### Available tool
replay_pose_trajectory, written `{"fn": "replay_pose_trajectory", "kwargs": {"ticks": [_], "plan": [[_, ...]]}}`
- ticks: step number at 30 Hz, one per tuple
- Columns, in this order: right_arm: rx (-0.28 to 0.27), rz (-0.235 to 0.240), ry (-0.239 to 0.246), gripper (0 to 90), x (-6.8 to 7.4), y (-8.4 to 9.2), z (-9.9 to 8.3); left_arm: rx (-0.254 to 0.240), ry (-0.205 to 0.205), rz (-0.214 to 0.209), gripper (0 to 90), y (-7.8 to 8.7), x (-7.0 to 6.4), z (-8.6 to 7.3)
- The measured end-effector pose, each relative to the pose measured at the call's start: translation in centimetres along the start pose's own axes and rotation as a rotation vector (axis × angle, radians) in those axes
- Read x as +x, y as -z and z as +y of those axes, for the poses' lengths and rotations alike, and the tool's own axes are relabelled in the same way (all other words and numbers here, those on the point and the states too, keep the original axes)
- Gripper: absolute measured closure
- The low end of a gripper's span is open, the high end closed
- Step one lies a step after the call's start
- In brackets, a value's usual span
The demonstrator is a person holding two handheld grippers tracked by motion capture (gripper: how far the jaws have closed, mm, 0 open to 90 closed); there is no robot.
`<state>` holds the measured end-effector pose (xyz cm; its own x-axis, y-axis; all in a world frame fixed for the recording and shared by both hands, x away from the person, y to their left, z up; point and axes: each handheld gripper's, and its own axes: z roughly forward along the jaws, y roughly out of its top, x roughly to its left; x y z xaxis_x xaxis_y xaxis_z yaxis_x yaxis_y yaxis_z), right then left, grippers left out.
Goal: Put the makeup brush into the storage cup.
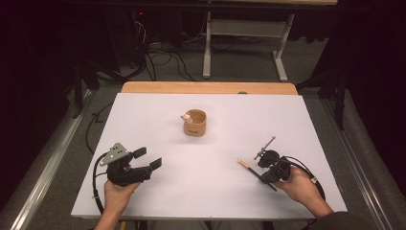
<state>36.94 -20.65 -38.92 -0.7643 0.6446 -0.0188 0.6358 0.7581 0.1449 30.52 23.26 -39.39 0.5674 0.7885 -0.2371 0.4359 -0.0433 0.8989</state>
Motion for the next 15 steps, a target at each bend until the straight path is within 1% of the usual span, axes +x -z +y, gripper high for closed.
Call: {"fn": "replay_pose_trajectory", "kwargs": {"ticks": [3,4,5,6,7,9,10,11,12,15], "plan": [[-0.013,0.002,0.003,86.3,-0.08,0.02,-0.17,-0.004,0.003,-0.001,22.2,0.04,-0.01,-0.01],[-0.013,0.005,-0.012,86.3,0.0,0.06,-0.2,-0.003,0.002,0.0,22.2,0.04,-0.01,-0.02],[-0.02,0.009,0.0,86.3,-0.12,0.04,-0.3,-0.002,0.002,0.0,22.2,0.04,-0.01,-0.02],[-0.017,0.01,-0.014,86.3,-0.03,0.09,-0.34,-0.003,0.003,-0.001,22.2,0.04,-0.01,-0.01],[-0.018,0.01,-0.018,86.3,-0.04,0.12,-0.38,-0.004,0.004,-0.002,22.2,0.02,0.0,0.0],[-0.041,0.015,-0.011,86.3,-0.18,0.12,-0.47,-0.001,0.0,0.0,22.2,0.0,0.0,0.0],[-0.044,0.012,-0.006,86.3,-0.24,0.14,-0.5,-0.002,0.001,-0.001,22.2,0.0,-0.02,0.0],[-0.055,0.012,-0.006,86.3,-0.28,0.2,-0.58,-0.003,0.001,-0.001,22.2,0.01,-0.02,0.0],[-0.059,0.017,-0.02,86.3,-0.21,0.23,-0.63,-0.003,0.001,-0.001,22.2,0.02,-0.02,-0.01],[-0.083,0.021,-0.016,86.3,-0.28,0.36,-0.76,-0.002,0.002,-0.001,22.2,0.04,0.0,-0.02]]}}
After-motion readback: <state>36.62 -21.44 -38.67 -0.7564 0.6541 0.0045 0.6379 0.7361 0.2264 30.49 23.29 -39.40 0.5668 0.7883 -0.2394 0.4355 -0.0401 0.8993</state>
